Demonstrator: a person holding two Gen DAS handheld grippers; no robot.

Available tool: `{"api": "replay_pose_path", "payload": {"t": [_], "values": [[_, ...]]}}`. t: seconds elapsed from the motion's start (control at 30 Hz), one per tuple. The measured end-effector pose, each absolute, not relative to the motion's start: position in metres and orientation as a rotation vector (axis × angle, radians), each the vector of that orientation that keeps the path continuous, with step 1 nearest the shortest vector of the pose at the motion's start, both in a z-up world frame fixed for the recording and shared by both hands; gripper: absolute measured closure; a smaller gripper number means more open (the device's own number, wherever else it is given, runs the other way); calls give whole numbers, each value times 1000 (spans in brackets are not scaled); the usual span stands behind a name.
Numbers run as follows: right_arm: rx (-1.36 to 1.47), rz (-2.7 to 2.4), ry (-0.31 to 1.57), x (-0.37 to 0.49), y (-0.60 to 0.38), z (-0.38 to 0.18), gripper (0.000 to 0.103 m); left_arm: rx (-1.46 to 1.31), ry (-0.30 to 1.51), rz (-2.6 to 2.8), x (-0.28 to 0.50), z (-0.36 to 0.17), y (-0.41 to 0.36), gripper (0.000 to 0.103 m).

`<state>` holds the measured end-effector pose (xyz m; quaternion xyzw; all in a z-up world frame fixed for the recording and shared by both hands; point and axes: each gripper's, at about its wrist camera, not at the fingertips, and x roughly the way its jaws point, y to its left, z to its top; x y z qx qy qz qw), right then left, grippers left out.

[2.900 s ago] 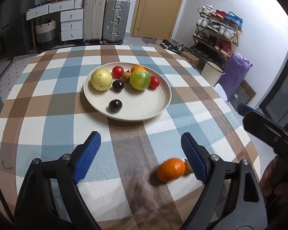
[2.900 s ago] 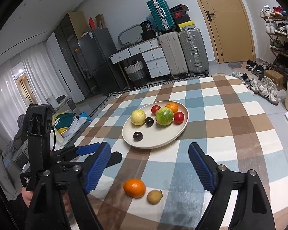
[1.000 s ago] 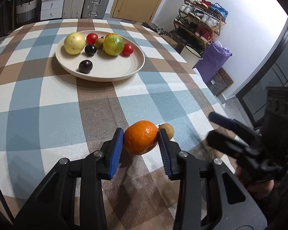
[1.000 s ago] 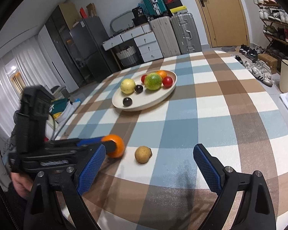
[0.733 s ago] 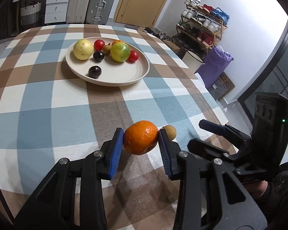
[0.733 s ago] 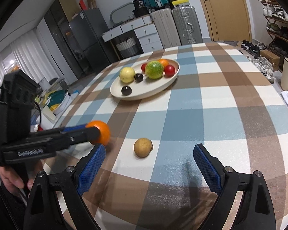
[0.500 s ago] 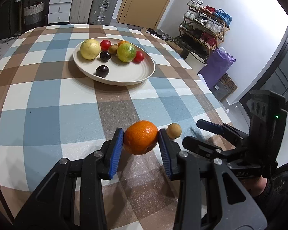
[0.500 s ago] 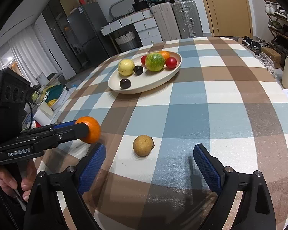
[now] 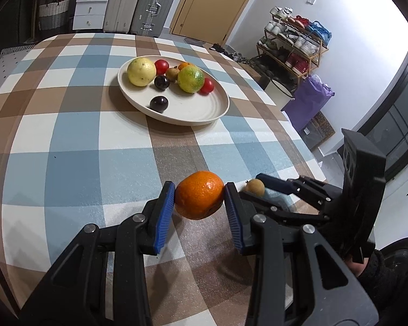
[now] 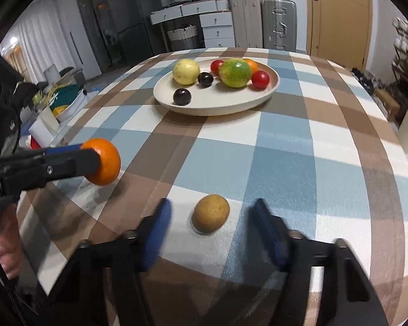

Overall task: Organize fruits
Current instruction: 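Grasp the tan round fruit with the right tool while the left tool holds the orange, then carry the orange and tan fruit onto the cream plate and open both tools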

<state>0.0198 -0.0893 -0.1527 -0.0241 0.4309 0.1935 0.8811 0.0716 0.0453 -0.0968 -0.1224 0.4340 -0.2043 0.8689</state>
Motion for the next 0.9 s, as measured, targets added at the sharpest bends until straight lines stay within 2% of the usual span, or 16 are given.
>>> {"api": "replay_pose_path", "payload": {"t": [0.07,0.1,0.13,0.9], "values": [[-61,409,894,21,-88,-153,63,-258,909,-424,74,-97,46,69],[-66,412,893,21,-88,-154,74,-261,912,-425,76,-97,47,69],[-91,405,891,22,-87,-154,78,-260,915,-422,78,-98,46,69],[77,544,825,50,-98,-123,78,-249,896,-396,133,-86,36,69]]}}
